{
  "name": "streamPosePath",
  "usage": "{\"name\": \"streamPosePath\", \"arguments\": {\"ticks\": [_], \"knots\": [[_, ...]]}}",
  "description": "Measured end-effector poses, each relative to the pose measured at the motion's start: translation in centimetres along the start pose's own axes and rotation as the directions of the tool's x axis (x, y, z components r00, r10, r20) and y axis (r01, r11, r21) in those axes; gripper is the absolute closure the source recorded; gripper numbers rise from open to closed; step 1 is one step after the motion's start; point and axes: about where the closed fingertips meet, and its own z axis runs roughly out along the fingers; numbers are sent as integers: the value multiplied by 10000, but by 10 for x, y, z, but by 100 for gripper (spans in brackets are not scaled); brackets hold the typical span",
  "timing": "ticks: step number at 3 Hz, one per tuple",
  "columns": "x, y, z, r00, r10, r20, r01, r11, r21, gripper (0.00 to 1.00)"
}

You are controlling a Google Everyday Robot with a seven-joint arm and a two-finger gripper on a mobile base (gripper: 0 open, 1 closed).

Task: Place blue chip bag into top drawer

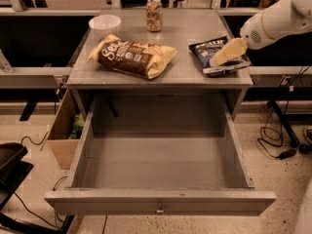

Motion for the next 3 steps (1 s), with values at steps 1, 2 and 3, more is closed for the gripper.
{"name": "streamPosePath", "arguments": {"ticks": [1, 2, 3], "knots": [[6, -10, 35, 9997, 224, 59, -223, 9997, -116, 0], [14, -18, 58, 9982, 583, 153, -580, 9981, -205, 16], [16, -19, 63, 9978, 643, 158, -640, 9977, -236, 41]]}}
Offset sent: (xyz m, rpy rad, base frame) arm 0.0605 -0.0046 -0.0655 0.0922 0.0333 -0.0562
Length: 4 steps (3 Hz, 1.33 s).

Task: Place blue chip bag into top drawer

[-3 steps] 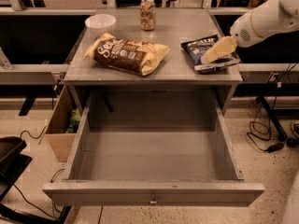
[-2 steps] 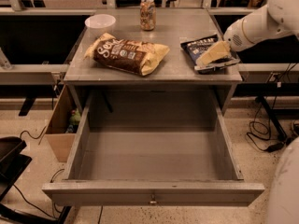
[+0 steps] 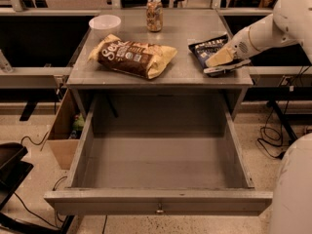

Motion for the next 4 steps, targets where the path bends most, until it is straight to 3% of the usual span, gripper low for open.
{"name": "streamPosePath", "arguments": {"ticks": [2, 3, 4], "knots": [[0, 0, 0, 10000, 0, 0, 0, 10000, -1, 86], [-14, 12, -8, 9988, -475, -108, 477, 9988, 120, 100], [-35, 44, -38, 9882, -1526, -125, 1529, 9880, 224, 100]]}}
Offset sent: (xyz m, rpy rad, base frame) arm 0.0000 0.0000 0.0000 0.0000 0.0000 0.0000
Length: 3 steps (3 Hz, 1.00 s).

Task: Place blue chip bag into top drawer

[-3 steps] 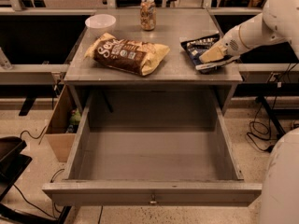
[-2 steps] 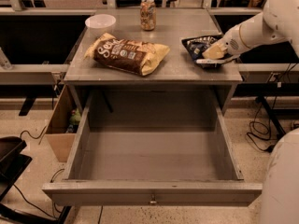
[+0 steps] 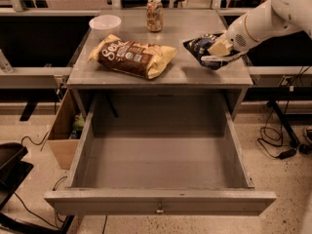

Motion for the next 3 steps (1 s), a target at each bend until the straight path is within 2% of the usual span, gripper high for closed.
{"name": "streamPosePath", "arguments": {"ticks": [1, 2, 3], "knots": [[-20, 62, -41, 9909, -1338, 130, 1342, 9904, -338, 100], [-11, 112, -51, 9773, -2095, 323, 2116, 9731, -913, 100], [7, 152, -48, 9691, -2360, 717, 2445, 9576, -1527, 100]]}}
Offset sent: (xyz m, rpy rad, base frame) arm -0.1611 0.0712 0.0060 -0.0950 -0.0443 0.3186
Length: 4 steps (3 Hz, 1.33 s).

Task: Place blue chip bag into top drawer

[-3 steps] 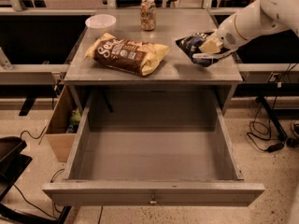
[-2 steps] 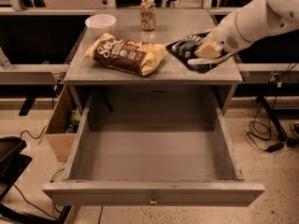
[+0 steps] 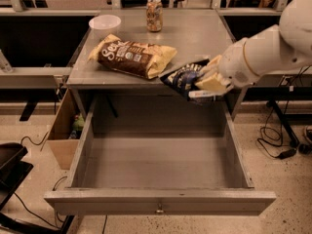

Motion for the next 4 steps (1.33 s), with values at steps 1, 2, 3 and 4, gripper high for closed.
{"name": "streamPosePath", "arguments": {"ticks": [1, 2, 3, 4], "knots": [[17, 34, 25, 9994, 307, 185, -302, 9992, -259, 100], [22, 42, 34, 9990, 401, 189, -396, 9989, -246, 100], [28, 43, 43, 9984, 524, 196, -515, 9977, -452, 100], [68, 62, 94, 9944, 968, -424, -1014, 9870, -1248, 100]]}}
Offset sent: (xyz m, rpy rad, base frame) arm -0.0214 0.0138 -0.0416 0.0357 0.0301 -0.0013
